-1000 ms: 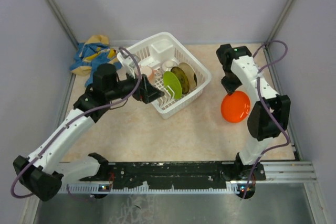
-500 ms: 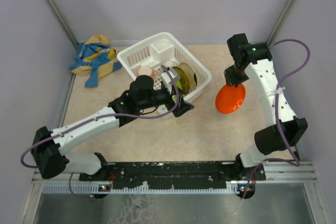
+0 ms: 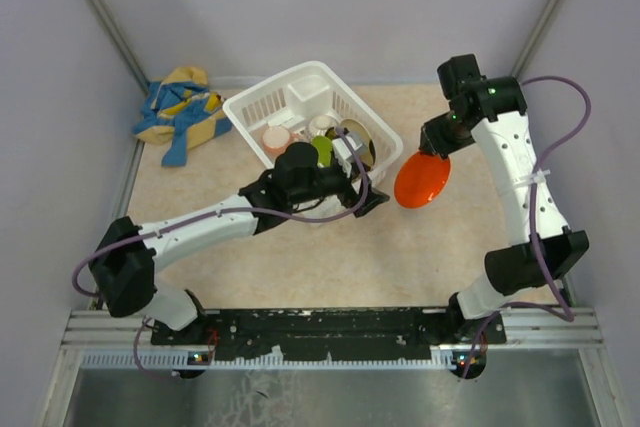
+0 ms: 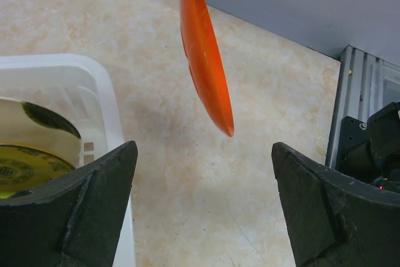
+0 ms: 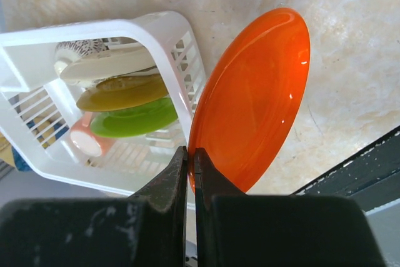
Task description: Load the mixed dishes into the dish rack
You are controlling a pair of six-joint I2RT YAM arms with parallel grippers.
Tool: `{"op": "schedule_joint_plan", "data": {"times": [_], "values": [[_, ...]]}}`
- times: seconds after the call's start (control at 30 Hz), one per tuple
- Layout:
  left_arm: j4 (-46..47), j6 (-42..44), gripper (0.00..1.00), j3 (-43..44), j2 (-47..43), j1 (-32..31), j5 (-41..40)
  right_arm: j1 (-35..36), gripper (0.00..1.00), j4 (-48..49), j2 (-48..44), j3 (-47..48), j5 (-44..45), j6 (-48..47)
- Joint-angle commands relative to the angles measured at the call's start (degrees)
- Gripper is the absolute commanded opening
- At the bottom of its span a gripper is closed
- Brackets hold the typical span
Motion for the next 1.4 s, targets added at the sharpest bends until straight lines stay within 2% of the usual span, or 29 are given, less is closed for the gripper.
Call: {"op": "schedule_joint_plan", "data": {"times": [0.0, 0.4, 0.5, 0.8, 1.0, 1.17, 1.27, 1.37], "values": [[4.55, -1.78, 0.94, 3.25, 1.37, -1.03, 2.07, 0.23, 0.0, -0.37, -1.24, 3.82, -1.1, 1.78], [4.98, -4.76, 0.9, 8.48, 7.36, -1.42, 2.29, 0.24, 0.0, -0.39, -0.97, 8.03, -3.64, 2.42], [5.5, -5.11, 0.86, 9.32, 8.6, -1.42, 1.77, 0.23, 0.0, -0.32, -1.51, 8.2, -4.12, 2.77], [6.52, -7.3, 0.54, 12.57, 12.82, -1.42, 1.81, 0.24, 0.0, -0.35, -2.46, 7.6, -5.3, 2.07], [5.84, -8.53, 0.21, 14.5, 14.91, -1.43, 1.62, 0.24, 0.0, -0.35, -2.84, 8.33, -4.82, 1.12], [3.98, -8.28, 0.08, 15.94, 15.63, -1.42, 0.44, 0.24, 0.0, 0.25, -3.2, 8.7, -3.97, -0.39], [2.79, -7.87, 0.01, 16.49, 15.7, -1.42, -1.3, 0.24, 0.12, 0.4, -3.32, 9.32, -3.64, -1.33], [0.42, -7.36, 0.0, 17.44, 15.84, -1.27, -3.53, 0.24, 0.43, 0.57, -3.65, 10.18, -3.56, -2.45]]}}
